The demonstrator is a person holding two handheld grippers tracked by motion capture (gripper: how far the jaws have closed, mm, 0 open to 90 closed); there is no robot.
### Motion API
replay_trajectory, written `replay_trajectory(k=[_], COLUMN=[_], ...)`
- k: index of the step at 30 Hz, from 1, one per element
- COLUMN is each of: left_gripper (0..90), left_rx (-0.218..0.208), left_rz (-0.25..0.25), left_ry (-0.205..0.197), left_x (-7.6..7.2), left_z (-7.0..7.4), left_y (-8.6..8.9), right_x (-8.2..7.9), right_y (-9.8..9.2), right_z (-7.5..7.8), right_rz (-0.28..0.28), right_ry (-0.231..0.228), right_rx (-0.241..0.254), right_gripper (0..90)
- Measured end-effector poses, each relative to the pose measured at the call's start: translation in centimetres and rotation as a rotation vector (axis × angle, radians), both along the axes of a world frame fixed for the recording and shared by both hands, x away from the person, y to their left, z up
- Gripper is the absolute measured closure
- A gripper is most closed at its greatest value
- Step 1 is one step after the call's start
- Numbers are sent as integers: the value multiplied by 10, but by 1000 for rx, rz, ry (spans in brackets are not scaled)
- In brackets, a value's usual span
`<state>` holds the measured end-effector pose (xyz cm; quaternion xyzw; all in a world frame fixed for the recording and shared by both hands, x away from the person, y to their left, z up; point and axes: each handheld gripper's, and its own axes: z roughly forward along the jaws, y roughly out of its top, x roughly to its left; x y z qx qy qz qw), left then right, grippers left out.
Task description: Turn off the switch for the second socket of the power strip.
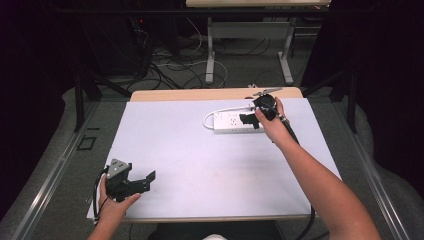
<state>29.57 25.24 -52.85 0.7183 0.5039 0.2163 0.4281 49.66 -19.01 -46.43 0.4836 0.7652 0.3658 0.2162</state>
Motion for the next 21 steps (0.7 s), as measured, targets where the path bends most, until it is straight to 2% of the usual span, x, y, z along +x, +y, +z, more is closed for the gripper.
replay_trajectory(k=[21], left_gripper=[54], left_rx=[-2], left_rz=[-5], left_ry=[1], left_x=[1], left_z=[0], left_y=[-1], right_x=[-35], right_y=[-20], right_z=[3], right_rz=[49], right_ry=[-33], right_rx=[24], right_gripper=[0])
